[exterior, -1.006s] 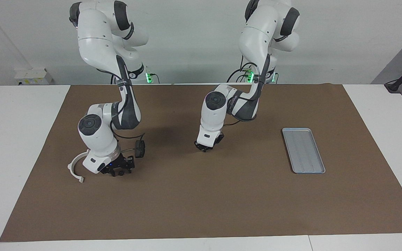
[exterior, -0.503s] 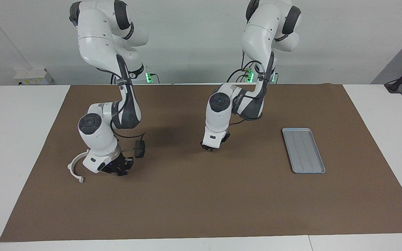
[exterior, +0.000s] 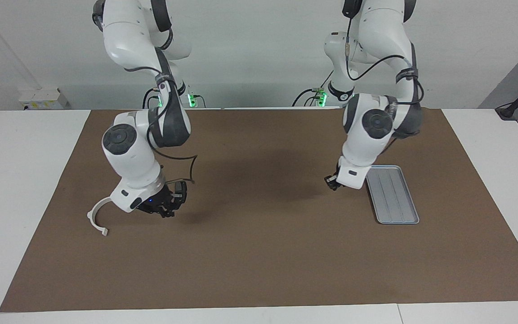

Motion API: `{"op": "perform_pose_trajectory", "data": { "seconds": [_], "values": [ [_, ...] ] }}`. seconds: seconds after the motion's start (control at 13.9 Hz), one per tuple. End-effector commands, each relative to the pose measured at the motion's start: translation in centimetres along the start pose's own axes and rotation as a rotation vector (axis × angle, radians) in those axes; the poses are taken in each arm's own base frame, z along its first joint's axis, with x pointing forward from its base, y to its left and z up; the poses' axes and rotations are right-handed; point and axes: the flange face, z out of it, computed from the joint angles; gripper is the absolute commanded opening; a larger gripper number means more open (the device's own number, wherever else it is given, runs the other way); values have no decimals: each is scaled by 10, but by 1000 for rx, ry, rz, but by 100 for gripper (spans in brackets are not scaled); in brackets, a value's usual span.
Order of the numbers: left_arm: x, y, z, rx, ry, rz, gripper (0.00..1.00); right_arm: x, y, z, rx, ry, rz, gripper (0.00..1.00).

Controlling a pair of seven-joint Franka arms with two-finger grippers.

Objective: Pick bearing gear from pile to tray

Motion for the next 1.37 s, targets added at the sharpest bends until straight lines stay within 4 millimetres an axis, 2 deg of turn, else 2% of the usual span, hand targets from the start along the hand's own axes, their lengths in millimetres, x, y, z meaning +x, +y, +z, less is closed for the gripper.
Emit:
{"op": "perform_pose_trajectory", "data": {
  "seconds": [0.0, 0.14, 0.29, 0.43, 0.5, 0.65, 0.79, 0.93, 1.08, 1.29],
  "values": [
    [11, -69, 2, -3, -19, 92, 0, -6, -76, -26, 11, -17, 85, 0],
    [23, -110, 8, -9, -30, 144, 0, -21, -138, -26, 18, -7, 124, 0],
    [17, -148, 26, -16, -40, 193, 0, -38, -181, -26, 20, -8, 157, 0],
    [3, -153, 47, -20, -23, 217, 0, -61, -234, -15, 26, -5, 169, 0],
    [-3, -157, 58, -23, -4, 218, 0, -73, -254, 2, 27, -7, 174, 0],
    [-4, -159, 66, -30, 39, 220, 0, -94, -288, 39, 30, -9, 176, 0],
    [-4, -165, 67, -30, 42, 234, 0, -105, -302, 72, 27, -6, 176, 0],
    [-1, -176, 71, -32, 52, 240, 0, -112, -300, 94, 36, 9, 176, 0],
    [-2, -177, 86, -37, 94, 237, 0, -116, -299, 108, 33, 9, 173, 0],
    [-7, -177, 95, -36, 88, 237, 0, -121, -294, 125, 47, 28, 173, 0]
  ]
}}
